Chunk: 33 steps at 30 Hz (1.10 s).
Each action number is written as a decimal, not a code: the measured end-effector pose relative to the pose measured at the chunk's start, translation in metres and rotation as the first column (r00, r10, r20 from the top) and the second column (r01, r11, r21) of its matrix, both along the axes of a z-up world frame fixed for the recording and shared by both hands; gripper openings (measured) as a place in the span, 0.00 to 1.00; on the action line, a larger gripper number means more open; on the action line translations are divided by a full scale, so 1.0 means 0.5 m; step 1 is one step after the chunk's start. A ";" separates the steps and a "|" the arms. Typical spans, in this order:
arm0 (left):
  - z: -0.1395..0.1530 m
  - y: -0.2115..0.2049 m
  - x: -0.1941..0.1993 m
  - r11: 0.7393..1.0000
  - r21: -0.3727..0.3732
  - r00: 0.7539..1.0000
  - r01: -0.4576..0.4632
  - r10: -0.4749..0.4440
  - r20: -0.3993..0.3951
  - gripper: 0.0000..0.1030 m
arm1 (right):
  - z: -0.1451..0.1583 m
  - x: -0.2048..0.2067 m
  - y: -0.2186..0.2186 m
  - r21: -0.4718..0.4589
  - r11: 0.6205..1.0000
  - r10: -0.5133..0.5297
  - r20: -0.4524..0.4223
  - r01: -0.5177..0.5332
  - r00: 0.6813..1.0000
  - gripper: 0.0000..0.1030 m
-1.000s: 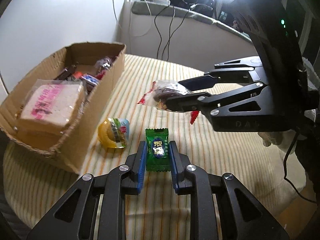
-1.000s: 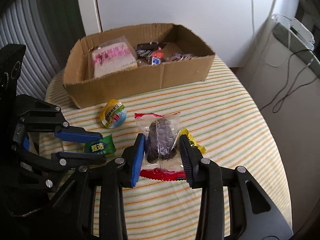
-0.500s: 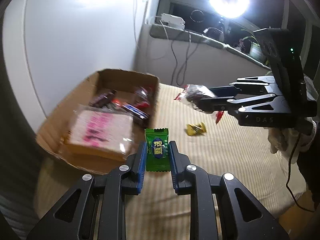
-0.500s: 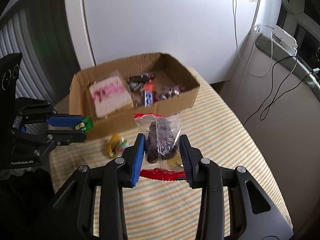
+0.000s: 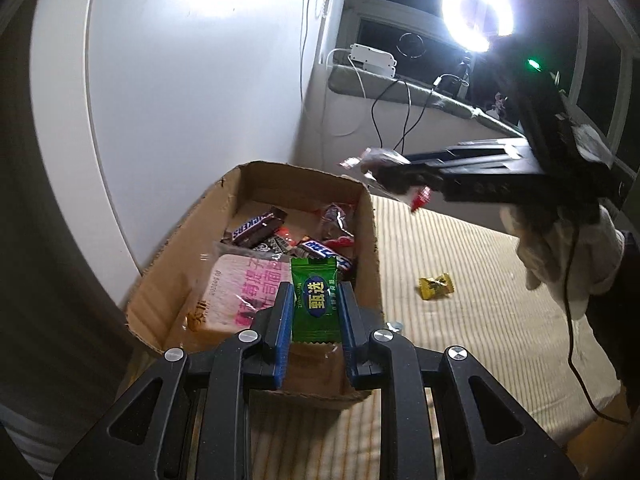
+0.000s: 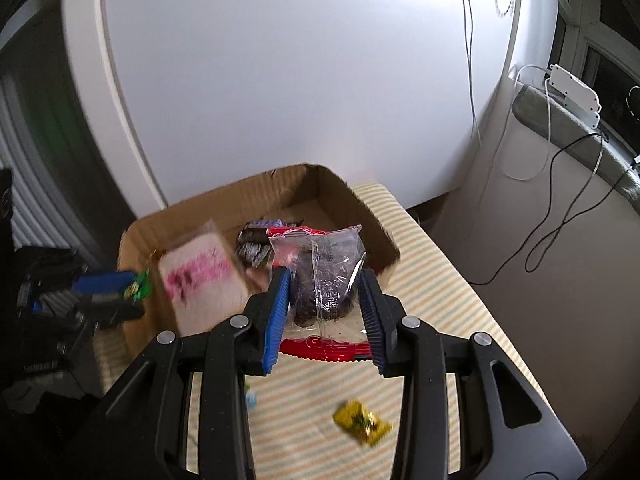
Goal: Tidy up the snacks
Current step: 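Carry the green packet and pastry bag into the box and open both grippers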
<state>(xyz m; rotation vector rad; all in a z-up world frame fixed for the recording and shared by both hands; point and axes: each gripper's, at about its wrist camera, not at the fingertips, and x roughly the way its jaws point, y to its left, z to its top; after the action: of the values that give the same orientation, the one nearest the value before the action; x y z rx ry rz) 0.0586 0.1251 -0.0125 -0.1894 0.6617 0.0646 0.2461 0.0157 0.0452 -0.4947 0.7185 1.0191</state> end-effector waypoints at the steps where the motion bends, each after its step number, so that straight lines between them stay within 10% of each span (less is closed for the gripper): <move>1: -0.002 0.002 0.002 1.000 -0.002 1.000 0.000 0.000 -0.002 0.20 | -0.002 0.006 0.009 0.001 1.000 -0.002 -0.005 0.002 1.000 0.35; 33: -0.024 0.035 0.039 1.000 -0.017 0.999 -0.009 0.009 -0.044 0.21 | -0.100 0.100 0.164 -0.048 0.999 -0.009 -0.068 0.006 0.998 0.36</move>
<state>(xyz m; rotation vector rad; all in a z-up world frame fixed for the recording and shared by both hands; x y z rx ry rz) 0.0779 0.1427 -0.0245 -0.2077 0.7055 0.0720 0.2963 0.0979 -0.0047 -0.5004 0.8068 1.0176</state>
